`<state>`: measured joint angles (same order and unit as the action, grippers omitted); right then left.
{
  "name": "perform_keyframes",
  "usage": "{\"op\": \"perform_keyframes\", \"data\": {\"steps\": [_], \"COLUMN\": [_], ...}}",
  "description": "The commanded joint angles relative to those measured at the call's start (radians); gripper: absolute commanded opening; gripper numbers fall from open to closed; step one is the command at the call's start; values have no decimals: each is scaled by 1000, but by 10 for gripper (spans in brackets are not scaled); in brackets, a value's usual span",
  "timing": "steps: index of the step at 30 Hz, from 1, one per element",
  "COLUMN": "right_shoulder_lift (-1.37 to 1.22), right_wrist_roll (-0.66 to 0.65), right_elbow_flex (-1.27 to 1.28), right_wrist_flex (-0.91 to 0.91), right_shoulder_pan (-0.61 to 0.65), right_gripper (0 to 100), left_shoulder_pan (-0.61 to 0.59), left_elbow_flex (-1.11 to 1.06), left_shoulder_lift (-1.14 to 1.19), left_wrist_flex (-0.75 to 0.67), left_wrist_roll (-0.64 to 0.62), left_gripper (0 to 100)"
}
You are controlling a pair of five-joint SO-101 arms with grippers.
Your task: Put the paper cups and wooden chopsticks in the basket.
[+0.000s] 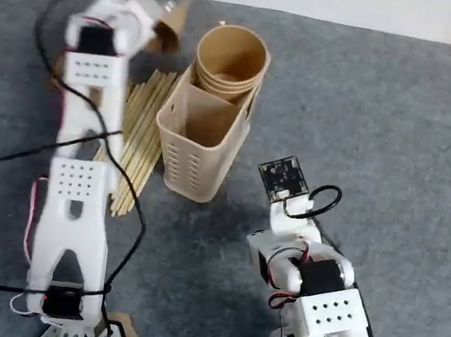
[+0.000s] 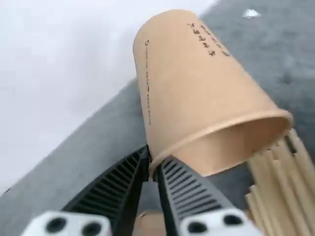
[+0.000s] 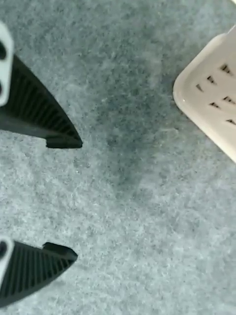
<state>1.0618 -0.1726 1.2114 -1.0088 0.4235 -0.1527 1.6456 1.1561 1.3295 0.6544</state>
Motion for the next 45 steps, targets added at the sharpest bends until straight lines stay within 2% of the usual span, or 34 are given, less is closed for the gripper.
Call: {"op": "perform_keyframes", "data": {"steps": [1,4,8,11,15,20,24,27,33,40,45], "right_shoulder_lift": [13,13,13,16,13,16,16,16,16,16,16], "right_wrist_roll": [-9,-9,-8,-11,-9,-9,-9,-9,-11,-11,-9], "right_elbow_flex": [-2,-2,1,24,28,28,28,28,28,28,28], "right_wrist_flex": [15,15,15,16,44,42,41,41,41,41,39], "right_shoulder_pan": [1,1,1,1,1,1,1,2,2,4,4], "right_gripper": [310,310,310,310,310,310,310,310,310,310,310], "left_shoulder_pan": [-30,-2,94,148,248,389,394,341,337,332,331], "left_elbow_flex": [19,19,13,-65,-346,-843,-1026,-1033,-1026,-885,-736], "left_shoulder_lift": [-262,-403,-593,-750,-1000,-1291,-1357,-1330,-1299,-1230,-1144], "left_wrist_flex": [147,284,450,448,450,446,445,445,445,445,443], "left_wrist_roll": [-37,-37,-38,-38,-38,-18,-3,-5,-25,-61,-129], "left_gripper": [5,5,5,5,5,5,5,5,5,8,102]}}
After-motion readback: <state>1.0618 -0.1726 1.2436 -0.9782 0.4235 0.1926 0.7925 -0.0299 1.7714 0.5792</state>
